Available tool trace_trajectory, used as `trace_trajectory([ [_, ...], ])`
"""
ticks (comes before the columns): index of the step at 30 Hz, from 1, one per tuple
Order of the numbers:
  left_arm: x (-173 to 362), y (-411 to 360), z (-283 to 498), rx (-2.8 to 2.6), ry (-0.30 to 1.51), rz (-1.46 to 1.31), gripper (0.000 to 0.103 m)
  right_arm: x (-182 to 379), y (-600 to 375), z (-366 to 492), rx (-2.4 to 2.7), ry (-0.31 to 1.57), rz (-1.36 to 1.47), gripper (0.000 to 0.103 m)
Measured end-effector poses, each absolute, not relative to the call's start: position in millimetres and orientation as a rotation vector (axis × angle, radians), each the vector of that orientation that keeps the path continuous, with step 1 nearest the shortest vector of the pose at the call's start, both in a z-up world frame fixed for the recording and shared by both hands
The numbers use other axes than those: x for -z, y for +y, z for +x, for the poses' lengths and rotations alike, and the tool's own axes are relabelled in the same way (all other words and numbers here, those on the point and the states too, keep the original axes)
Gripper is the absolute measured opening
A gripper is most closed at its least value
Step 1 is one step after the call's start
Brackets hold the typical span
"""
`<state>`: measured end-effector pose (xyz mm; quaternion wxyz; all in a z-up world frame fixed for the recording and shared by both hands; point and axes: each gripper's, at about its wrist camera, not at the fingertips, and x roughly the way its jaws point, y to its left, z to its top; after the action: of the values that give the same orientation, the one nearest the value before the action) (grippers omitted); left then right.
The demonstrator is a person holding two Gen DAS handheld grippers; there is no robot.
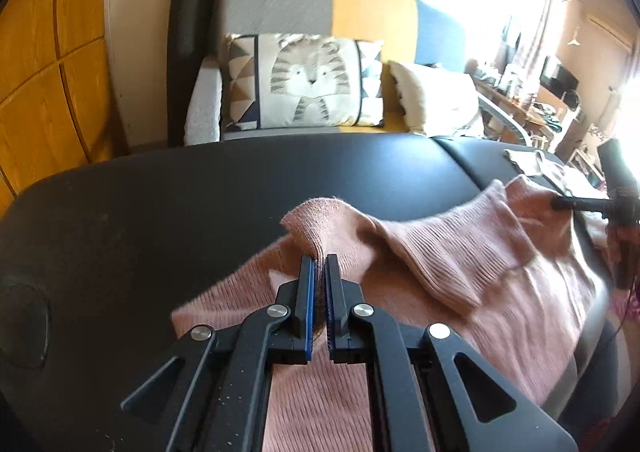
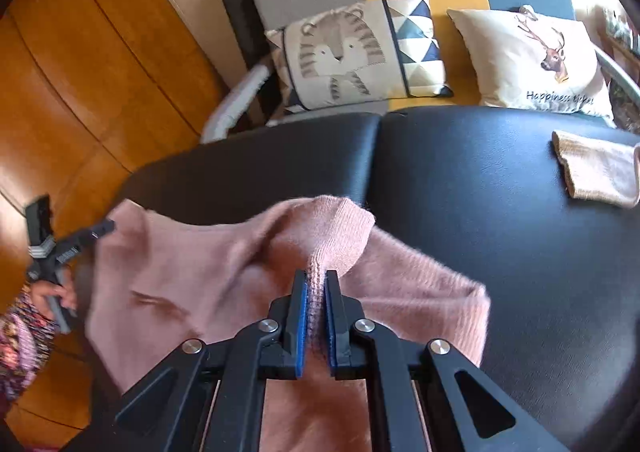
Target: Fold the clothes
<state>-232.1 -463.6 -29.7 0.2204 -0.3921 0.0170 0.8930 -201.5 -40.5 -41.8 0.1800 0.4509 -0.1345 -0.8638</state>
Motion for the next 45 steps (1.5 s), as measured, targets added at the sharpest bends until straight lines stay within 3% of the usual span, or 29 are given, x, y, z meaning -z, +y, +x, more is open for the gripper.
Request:
trace_trajectory([
  [13, 24, -485, -113, -2.478, -0.070, -0.956, 0.003, 42, -16, -113, 2.367, -0.596, 1.207, 0.006],
  [18, 28, -491, -91, -2.477, -0.102, -0.964, 0.004, 57, 7, -82, 2.365, -0.750, 1.219, 0.002],
  [22, 31, -488, -89, -2.484, -0.110, -0.973, 0.004, 68, 12, -70, 2.386, -0.730, 1.263, 0.002],
  [24, 30, -485, -88, -2.487, -0.110, -0.968, 0.004, 63, 6, -71, 2.413, -0.652, 1.229, 0.005],
  [27, 29, -483, -87, -2.491, -0.115, -0.964, 0.004, 46, -14, -81, 2.539, -0.415, 1.161, 0.026],
  [32, 31, -485, -88, -2.497, -0.134, -0.984, 0.004, 30, -49, -116, 2.615, 0.057, 1.123, 0.029],
  [34, 33, -487, -89, -2.501, -0.144, -0.996, 0.004, 32, -54, -133, 2.582, 0.149, 1.141, 0.029],
  [42, 42, -491, -95, -2.500, -0.177, -1.031, 0.004, 54, -7, -210, 2.399, -0.149, 1.312, 0.036],
  [44, 45, -492, -98, -2.498, -0.188, -1.043, 0.004, 65, -5, -217, 2.277, -0.230, 1.349, 0.041],
  [45, 46, -492, -99, -2.499, -0.192, -1.048, 0.004, 72, -6, -221, 2.225, -0.249, 1.377, 0.047],
])
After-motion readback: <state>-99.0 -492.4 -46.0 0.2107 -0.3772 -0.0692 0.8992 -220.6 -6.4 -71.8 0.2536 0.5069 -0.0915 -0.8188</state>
